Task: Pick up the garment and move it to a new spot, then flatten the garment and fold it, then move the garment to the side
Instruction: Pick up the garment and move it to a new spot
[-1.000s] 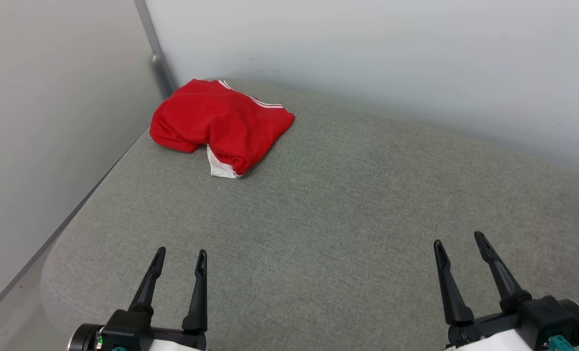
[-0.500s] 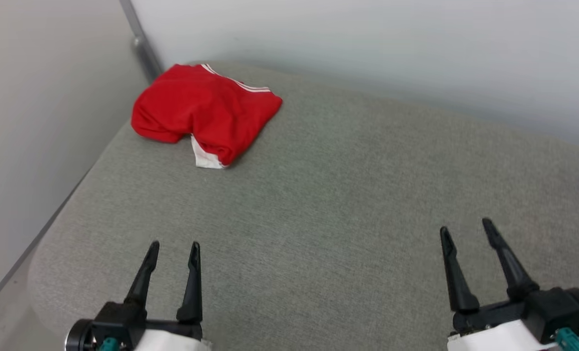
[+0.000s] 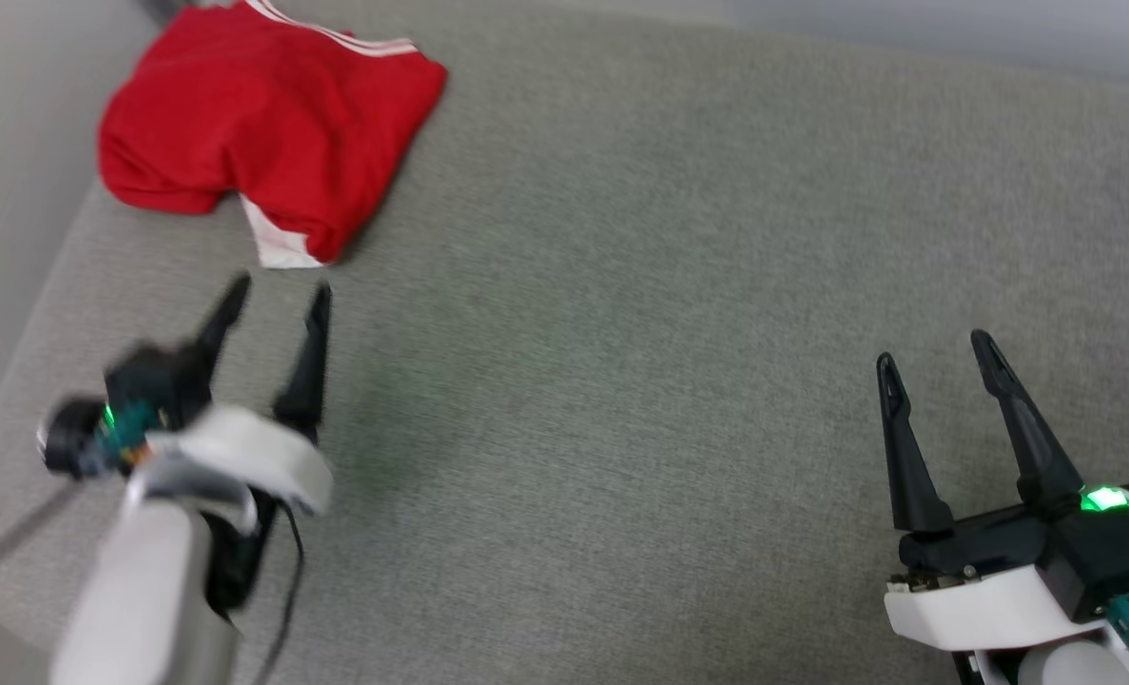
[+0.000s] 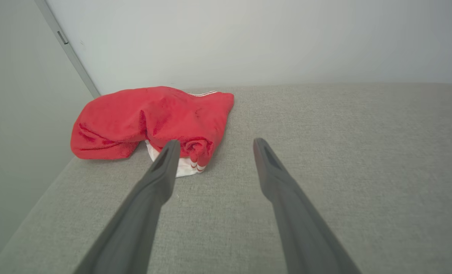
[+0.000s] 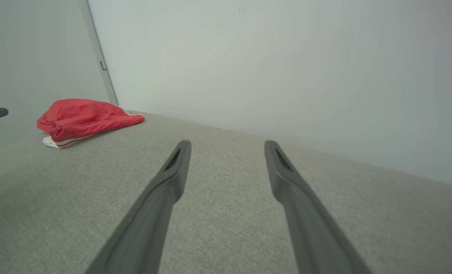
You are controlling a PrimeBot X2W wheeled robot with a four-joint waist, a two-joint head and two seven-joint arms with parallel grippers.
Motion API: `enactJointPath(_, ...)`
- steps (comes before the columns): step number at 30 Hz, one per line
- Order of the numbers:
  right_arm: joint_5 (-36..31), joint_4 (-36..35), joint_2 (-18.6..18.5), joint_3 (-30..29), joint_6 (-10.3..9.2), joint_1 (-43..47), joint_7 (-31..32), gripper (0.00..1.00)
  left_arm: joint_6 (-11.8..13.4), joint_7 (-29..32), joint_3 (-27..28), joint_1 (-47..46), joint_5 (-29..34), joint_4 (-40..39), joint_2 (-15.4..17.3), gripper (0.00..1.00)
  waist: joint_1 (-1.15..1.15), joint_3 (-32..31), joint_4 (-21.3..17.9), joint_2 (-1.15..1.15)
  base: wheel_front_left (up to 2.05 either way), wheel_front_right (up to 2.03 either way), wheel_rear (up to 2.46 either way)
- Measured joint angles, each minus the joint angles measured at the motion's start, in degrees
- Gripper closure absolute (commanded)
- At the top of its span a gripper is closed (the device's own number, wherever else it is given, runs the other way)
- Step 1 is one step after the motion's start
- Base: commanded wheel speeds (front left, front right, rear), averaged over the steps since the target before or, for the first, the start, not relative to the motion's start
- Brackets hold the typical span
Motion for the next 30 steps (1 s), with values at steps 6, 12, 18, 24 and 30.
enactJointPath(6,-2.72,-1.0,-0.15,1.34,0.0,-2.95,0.0,0.0,-0.12,15.18,-4.82,-12.52,-9.28,2.31,12.16,0.0,0.0,5.79,-2.94,0.0,0.0,0.0,0.0)
enactJointPath(12,-2.94,-1.88,-0.32,1.0,0.0,-4.64,0.0,0.0,-0.12,33.48,-7.4,-21.52,-20.98,3.99,20.08,0.0,0.0,10.82,-6.1,0.0,0.0,0.0,0.0)
enactJointPath(18,-3.6,-2.04,-0.27,2.26,0.0,-5.54,0.0,0.0,-0.13,46.67,-8.46,-26.54,-30.22,7.23,25.03,0.0,0.0,14.33,-9.34,0.0,0.0,0.0,0.0)
enactJointPath(24,-3.45,-2.34,-0.22,2.29,0.0,-5.94,0.0,0.0,-0.13,55.05,-9.17,-29.28,-34.28,9.84,28.32,0.0,0.0,16.85,-11.51,0.0,0.0,0.0,0.0)
enactJointPath(30,-3.44,-2.6,-0.16,2.09,0.0,-6.39,0.0,0.0,-0.22,57.67,-9.9,-30.22,-37.27,11.62,29.56,0.39,-0.01,18.09,-12.27,0.0,0.0,0.0,0.0)
